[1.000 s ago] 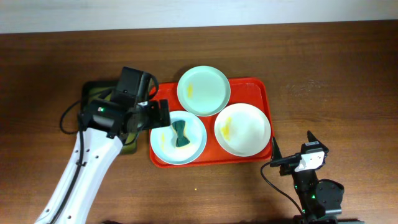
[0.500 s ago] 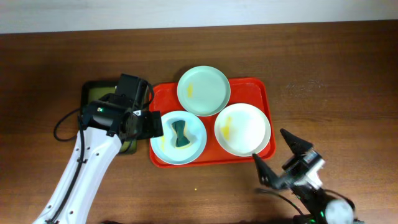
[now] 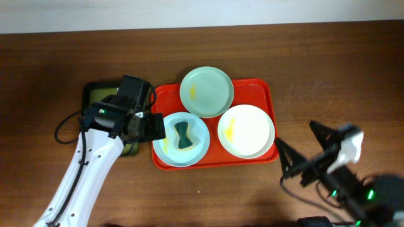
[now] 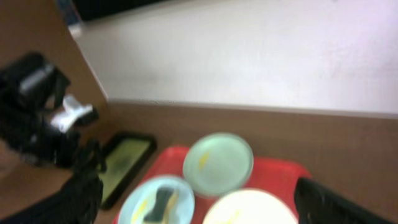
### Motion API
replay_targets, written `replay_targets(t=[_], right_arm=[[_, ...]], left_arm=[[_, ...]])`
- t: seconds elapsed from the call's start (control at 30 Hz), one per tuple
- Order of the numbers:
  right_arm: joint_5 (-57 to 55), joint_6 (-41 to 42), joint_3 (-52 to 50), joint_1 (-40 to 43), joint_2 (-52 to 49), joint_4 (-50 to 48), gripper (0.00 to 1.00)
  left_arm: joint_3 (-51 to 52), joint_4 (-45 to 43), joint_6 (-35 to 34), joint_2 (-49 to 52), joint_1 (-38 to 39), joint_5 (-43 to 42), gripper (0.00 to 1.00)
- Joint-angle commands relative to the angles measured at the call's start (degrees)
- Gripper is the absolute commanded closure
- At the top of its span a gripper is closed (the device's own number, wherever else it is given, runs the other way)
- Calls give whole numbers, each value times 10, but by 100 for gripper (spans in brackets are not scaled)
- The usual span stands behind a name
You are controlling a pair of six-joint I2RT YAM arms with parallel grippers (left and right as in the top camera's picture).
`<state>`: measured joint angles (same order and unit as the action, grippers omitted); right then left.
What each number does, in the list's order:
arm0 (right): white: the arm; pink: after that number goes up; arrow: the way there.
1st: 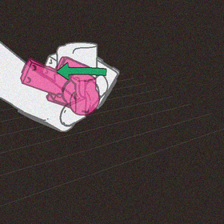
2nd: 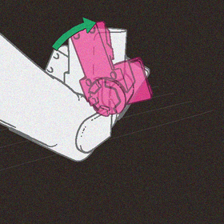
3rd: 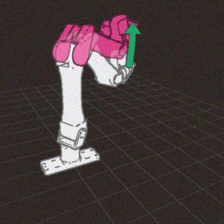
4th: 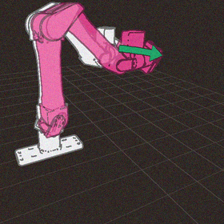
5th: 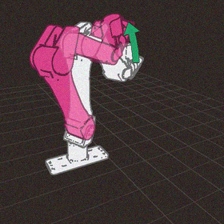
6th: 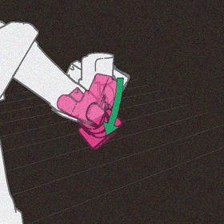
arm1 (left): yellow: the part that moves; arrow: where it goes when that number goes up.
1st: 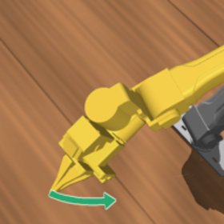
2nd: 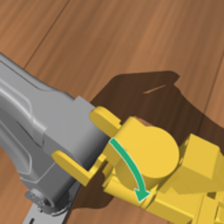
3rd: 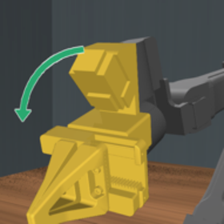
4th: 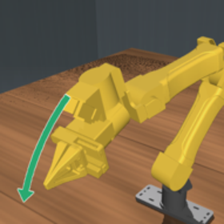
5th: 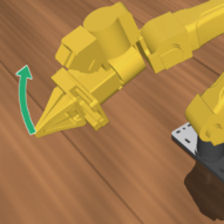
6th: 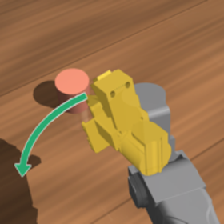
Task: Clean dirty plates on tray and stack at the side
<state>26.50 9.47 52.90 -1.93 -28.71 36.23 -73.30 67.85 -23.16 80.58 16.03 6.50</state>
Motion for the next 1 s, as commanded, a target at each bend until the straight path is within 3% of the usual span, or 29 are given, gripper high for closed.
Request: replay_targets(t=[0.0, 0.17, 0.2, 0.27, 0.4, 0.47, 0.6, 0.73, 0.97], right_arm=[[83, -10, 145, -3, -145, 80, 1], [228, -2, 179, -6, -266, 88, 0], [219, -2, 179, -13, -286, 99, 8], [158, -2, 179, -40, -330, 132, 34], [1, 32, 179, -131, -427, 148, 40], [-85, 68, 179, -186, -483, 130, 49], [-158, 80, 179, -252, -577, 75, 51], [-162, 80, 179, -283, -673, 22, 61], [-162, 28, 179, -305, -753, -21, 61]], left_arm=[[2, -1, 3, 2, -2, 8, 1], [2, -1, 3, 2, -2, 8, 1], [2, -1, 3, 2, -2, 8, 1], [2, -3, 3, 2, -2, 8, 1], [2, -3, 3, 2, -2, 8, 1], [2, -3, 3, 2, -2, 8, 1], [2, -3, 3, 2, -2, 8, 1], [2, -3, 3, 2, -2, 8, 1], [2, -8, 3, 2, -2, 8, 1]])
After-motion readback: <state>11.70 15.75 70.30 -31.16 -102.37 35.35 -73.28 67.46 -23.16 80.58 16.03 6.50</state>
